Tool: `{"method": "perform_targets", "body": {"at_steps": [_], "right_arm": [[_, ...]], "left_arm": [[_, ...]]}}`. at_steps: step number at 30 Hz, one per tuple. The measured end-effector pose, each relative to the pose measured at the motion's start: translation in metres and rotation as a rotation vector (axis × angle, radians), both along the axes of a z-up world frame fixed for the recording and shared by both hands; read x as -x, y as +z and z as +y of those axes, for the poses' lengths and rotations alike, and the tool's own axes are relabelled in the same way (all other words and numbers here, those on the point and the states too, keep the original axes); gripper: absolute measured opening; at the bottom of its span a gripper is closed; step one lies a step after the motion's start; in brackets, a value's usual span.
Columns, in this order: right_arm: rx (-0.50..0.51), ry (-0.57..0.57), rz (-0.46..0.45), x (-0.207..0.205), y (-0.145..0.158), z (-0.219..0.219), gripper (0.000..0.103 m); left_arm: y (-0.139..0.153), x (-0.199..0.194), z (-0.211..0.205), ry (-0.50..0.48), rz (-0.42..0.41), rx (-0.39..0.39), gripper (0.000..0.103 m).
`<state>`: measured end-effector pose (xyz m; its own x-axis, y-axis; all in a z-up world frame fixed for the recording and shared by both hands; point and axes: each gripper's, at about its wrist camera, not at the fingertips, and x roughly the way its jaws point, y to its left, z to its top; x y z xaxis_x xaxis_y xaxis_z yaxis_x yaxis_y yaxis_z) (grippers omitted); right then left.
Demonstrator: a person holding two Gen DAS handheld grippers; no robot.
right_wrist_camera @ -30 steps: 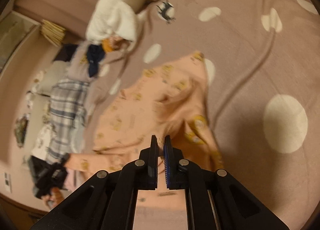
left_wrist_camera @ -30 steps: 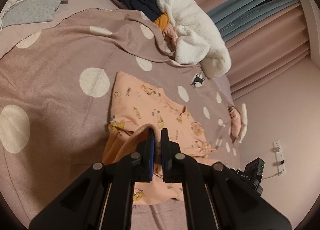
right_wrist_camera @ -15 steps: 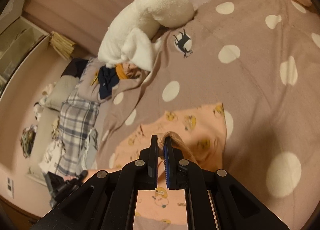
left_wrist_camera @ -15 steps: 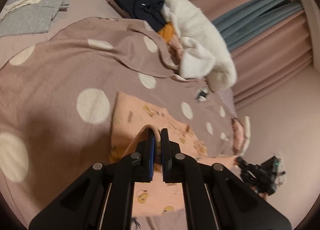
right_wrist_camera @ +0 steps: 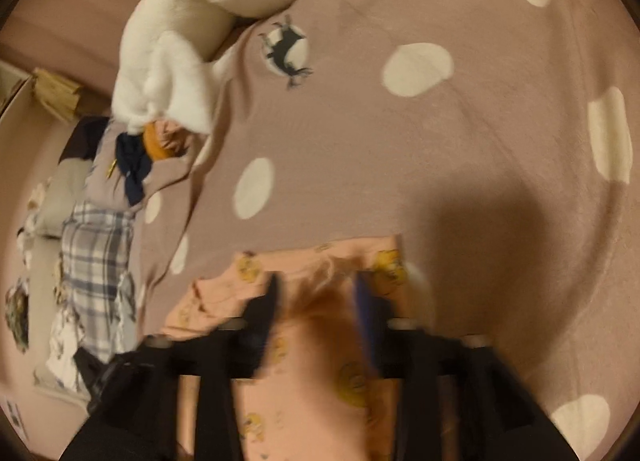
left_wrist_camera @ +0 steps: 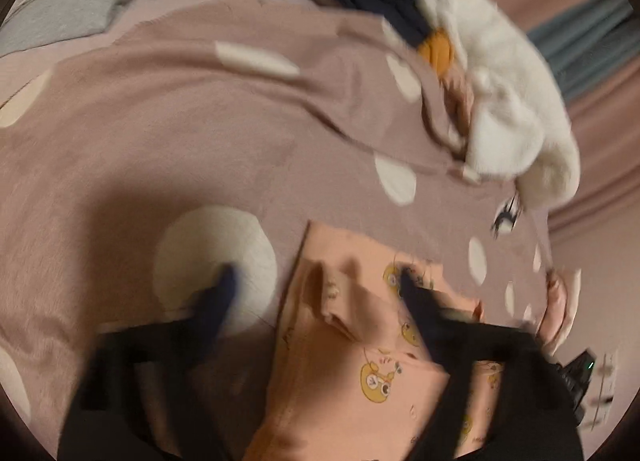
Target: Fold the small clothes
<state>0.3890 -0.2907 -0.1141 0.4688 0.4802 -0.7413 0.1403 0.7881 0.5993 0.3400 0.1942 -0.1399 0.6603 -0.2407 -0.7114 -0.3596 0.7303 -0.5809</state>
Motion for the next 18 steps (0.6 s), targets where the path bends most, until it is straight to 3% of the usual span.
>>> {"method": "perform_targets", "body": {"at_steps": [1, 5, 8, 10, 13, 15, 18], "right_arm": [[-0.006, -0.006, -0.006, 0.003, 0.000, -0.004, 0.074], [-0.024, 0.000, -0.028, 0.018, 0.009, -0.017, 0.075], [0.018, 0.027, -0.020, 0.028, 0.019, -0.012, 0.075], [-0.011, 0.075, -0.020, 0.030, 0.022, 0.002, 0.076], [-0.031, 0.154, -0.019, 0.033, 0.025, 0.026, 0.082], [-0.009, 0.210, -0.011, 0.030, 0.021, 0.046, 0.082], [0.077, 0.238, -0.006, 0.019, 0.011, 0.064, 0.083]], "left_arm": [[0.005, 0.005, 0.003, 0.011, -0.021, -0.010, 0.090], [0.032, 0.021, 0.002, -0.048, -0.064, -0.052, 0.094], [0.051, 0.031, -0.023, -0.225, -0.067, -0.081, 0.095], [0.053, 0.036, -0.043, -0.342, -0.070, -0.064, 0.096], [0.046, 0.037, -0.068, -0.439, -0.083, -0.071, 0.100], [0.033, 0.027, -0.078, -0.442, -0.050, -0.090, 0.099], [0.012, 0.006, -0.082, -0.452, -0.051, -0.020, 0.099]]}}
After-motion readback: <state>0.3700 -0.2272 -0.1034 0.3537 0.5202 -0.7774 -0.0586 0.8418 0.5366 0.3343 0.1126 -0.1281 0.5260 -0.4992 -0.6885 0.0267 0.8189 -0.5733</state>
